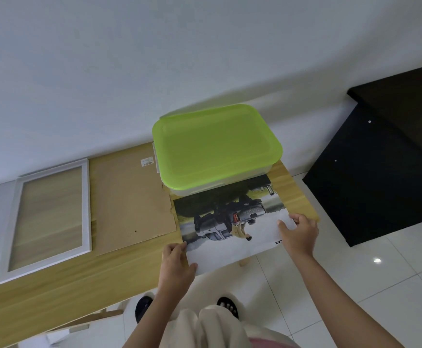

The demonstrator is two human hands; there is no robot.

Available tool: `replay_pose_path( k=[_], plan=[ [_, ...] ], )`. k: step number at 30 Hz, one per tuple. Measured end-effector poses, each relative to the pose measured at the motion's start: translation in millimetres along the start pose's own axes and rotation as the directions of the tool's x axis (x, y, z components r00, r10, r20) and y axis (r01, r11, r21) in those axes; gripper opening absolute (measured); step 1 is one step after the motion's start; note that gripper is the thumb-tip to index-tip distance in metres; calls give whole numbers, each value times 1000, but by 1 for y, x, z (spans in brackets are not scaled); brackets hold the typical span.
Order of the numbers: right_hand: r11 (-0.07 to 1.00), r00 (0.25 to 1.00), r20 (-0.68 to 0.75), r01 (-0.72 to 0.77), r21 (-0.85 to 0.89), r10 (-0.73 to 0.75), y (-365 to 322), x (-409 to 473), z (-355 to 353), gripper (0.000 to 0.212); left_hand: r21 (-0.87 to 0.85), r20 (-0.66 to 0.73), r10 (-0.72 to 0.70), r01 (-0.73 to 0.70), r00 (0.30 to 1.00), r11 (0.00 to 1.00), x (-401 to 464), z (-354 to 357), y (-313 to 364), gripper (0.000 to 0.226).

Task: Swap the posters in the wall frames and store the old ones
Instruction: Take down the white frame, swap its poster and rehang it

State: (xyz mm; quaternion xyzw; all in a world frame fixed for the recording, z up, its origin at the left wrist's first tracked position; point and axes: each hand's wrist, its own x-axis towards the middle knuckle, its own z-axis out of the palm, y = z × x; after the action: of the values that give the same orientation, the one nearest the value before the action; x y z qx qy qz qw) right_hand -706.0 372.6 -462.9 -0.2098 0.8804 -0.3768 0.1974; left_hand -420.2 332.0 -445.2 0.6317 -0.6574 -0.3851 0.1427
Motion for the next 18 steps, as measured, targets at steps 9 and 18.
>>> replay_pose_path(
  k=[9, 18],
  plan=[
    [978, 997, -27, 61, -198, -67, -11, -11, 5, 38, -25, 17, 31, -30, 999, 999, 3, -6, -6, 52],
    [877, 893, 31, 446, -176, -448, -76, -74, 76, 25, -174, -125, 13, -35, 992, 984, -5, -75, -52, 40]
  ],
)
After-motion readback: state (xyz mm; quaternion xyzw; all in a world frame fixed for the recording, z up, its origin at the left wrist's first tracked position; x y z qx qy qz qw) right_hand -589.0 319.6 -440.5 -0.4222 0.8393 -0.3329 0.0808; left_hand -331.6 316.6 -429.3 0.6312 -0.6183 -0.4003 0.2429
